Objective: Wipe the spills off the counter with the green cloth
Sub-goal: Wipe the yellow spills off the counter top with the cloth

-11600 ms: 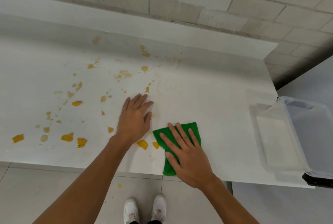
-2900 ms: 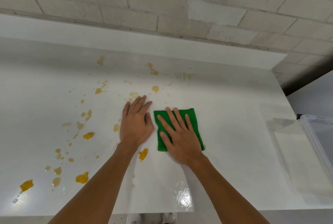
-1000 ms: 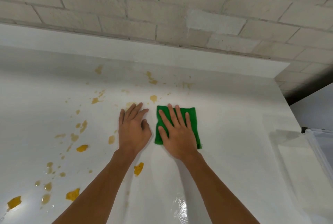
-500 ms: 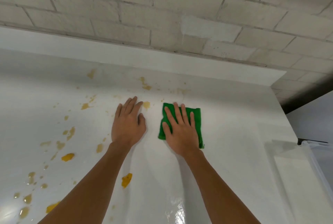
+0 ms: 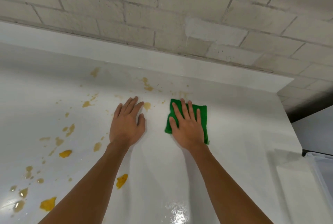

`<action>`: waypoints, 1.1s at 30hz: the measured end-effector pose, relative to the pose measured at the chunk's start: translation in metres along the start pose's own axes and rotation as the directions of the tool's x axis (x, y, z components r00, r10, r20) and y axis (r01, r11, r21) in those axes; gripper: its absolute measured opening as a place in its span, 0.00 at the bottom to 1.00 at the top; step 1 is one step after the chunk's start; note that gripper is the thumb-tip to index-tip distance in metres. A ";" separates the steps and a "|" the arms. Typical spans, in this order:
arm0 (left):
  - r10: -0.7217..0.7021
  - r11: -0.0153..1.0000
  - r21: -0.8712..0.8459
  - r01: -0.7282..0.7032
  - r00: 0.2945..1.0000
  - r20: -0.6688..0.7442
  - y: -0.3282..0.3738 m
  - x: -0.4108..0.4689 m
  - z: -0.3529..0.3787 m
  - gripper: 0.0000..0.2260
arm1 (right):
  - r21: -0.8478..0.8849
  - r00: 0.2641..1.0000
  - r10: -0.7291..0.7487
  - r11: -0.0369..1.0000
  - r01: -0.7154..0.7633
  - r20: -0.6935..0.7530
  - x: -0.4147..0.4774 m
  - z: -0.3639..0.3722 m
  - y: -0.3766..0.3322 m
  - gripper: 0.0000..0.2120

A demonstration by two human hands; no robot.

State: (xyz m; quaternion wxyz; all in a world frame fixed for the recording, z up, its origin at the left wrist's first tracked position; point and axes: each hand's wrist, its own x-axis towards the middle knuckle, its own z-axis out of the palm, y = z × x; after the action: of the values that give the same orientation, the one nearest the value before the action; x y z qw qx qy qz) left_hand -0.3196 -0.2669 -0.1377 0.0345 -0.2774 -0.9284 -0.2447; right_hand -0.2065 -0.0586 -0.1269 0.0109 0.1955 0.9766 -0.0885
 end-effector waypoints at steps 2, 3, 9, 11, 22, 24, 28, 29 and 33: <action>-0.006 1.000 0.001 0.006 1.000 0.000 0.000 0.000 0.001 0.26 | -0.025 0.989 -0.147 0.989 0.146 0.000 -0.012 0.001 0.000 0.31; -0.003 1.000 -0.001 0.003 1.000 -0.003 0.000 0.000 0.001 0.26 | -0.036 0.975 -0.220 0.975 0.220 0.005 -0.022 0.000 0.006 0.30; -0.003 1.000 -0.004 0.002 0.999 -0.036 0.000 0.000 0.002 0.25 | -0.050 0.989 -0.149 0.988 0.148 -0.021 -0.039 -0.007 0.055 0.30; -0.007 1.000 -0.010 0.007 0.999 -0.046 0.000 0.000 0.003 0.25 | -0.040 0.999 -0.024 0.999 0.022 -0.045 -0.020 -0.006 0.045 0.32; -0.012 1.000 -0.003 0.012 0.999 -0.040 0.000 0.001 0.003 0.25 | -0.033 0.942 -0.336 0.941 0.336 -0.005 -0.033 -0.003 0.038 0.30; -0.013 1.000 -0.006 0.013 0.999 -0.045 0.000 0.001 0.003 0.25 | -0.031 0.975 -0.220 0.975 0.219 -0.022 -0.027 -0.005 0.049 0.31; -0.011 1.000 -0.012 0.011 0.999 -0.048 0.001 0.001 0.002 0.25 | 0.000 1.000 0.009 1.000 -0.009 -0.018 0.011 -0.002 0.018 0.33; -0.007 1.000 -0.007 0.006 0.999 -0.045 0.000 0.001 0.002 0.25 | 0.016 1.000 0.022 1.000 -0.022 -0.005 0.018 -0.001 0.005 0.33; 0.000 1.000 -0.006 -0.001 0.999 -0.035 -0.001 0.002 0.002 0.25 | 0.018 0.987 -0.162 0.987 0.162 0.013 0.003 0.004 -0.020 0.31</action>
State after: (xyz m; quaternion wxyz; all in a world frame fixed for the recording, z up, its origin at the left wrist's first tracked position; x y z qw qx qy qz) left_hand -0.3217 -0.2655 -0.1392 0.0498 -0.2735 -0.9268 -0.2523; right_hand -0.2169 -0.0762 -0.1273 0.0091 0.1149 0.9884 -0.0989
